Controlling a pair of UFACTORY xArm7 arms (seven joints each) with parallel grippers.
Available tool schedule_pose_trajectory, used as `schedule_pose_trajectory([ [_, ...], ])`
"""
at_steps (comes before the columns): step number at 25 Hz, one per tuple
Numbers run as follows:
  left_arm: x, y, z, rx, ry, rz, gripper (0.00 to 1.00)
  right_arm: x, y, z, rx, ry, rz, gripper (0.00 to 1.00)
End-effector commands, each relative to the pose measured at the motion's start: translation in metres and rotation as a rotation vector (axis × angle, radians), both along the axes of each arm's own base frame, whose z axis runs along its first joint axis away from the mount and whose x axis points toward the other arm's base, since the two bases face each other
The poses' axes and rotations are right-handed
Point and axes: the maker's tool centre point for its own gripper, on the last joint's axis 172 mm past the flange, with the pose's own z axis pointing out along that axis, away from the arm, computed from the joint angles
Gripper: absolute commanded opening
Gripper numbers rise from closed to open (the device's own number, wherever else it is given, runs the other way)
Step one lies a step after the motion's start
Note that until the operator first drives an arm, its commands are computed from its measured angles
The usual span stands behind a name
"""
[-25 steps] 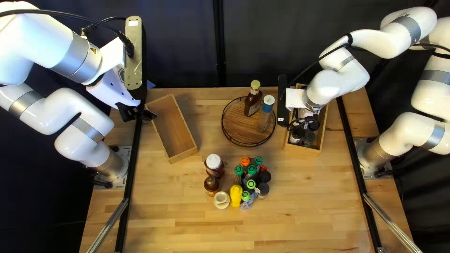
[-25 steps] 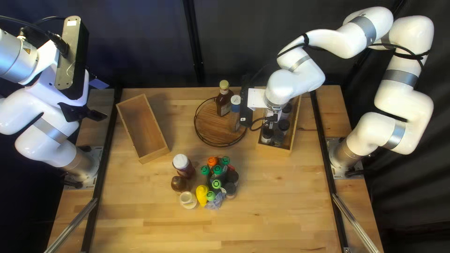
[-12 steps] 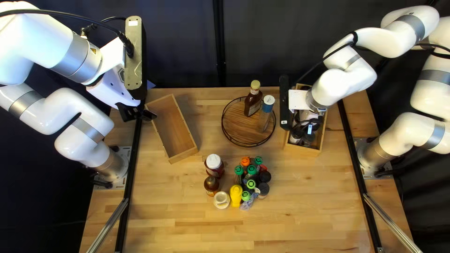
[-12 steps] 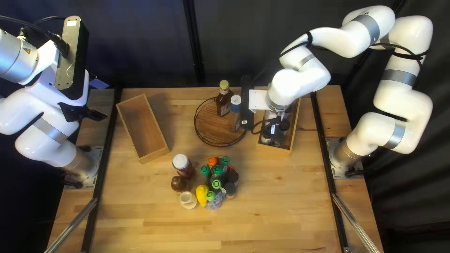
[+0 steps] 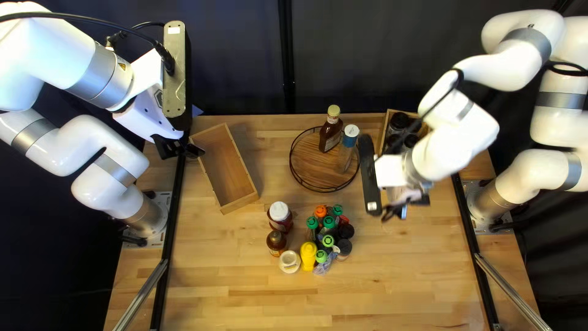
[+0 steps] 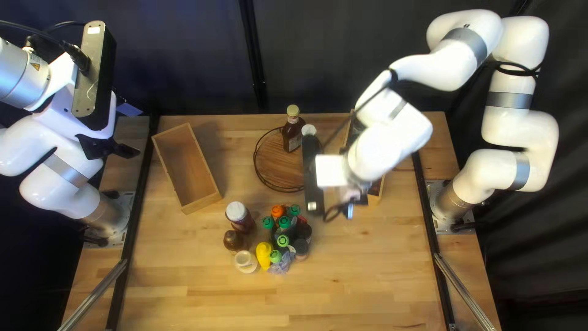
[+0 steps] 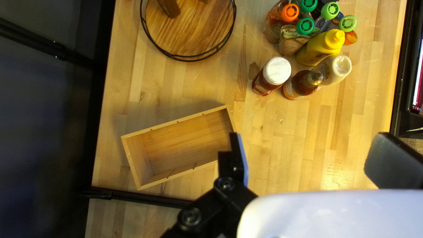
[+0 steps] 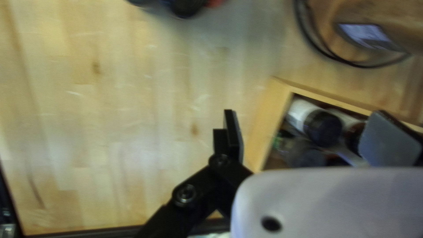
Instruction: Separate condiments, baby food and spices and place it in 3 different racks/containers
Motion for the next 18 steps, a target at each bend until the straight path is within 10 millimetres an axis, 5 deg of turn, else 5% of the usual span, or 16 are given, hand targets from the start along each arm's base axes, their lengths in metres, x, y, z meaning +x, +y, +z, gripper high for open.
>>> schedule_pose_trajectory([
  [1, 0.000, 0.000, 0.000, 0.000, 0.000, 0.000, 1.00, 0.003, 0.033, -0.033, 0.023, 0.019, 0.155, 1.00],
  [7, 0.000, 0.000, 0.000, 0.000, 0.000, 0.000, 1.00, 0.017, 0.057, -0.059, 0.073, 0.027, 0.378, 1.00],
  [18, 0.000, 0.000, 0.000, 0.000, 0.000, 0.000, 1.00, 0.062, 0.069, -0.069, 0.073, 0.042, 0.504, 1.00],
])
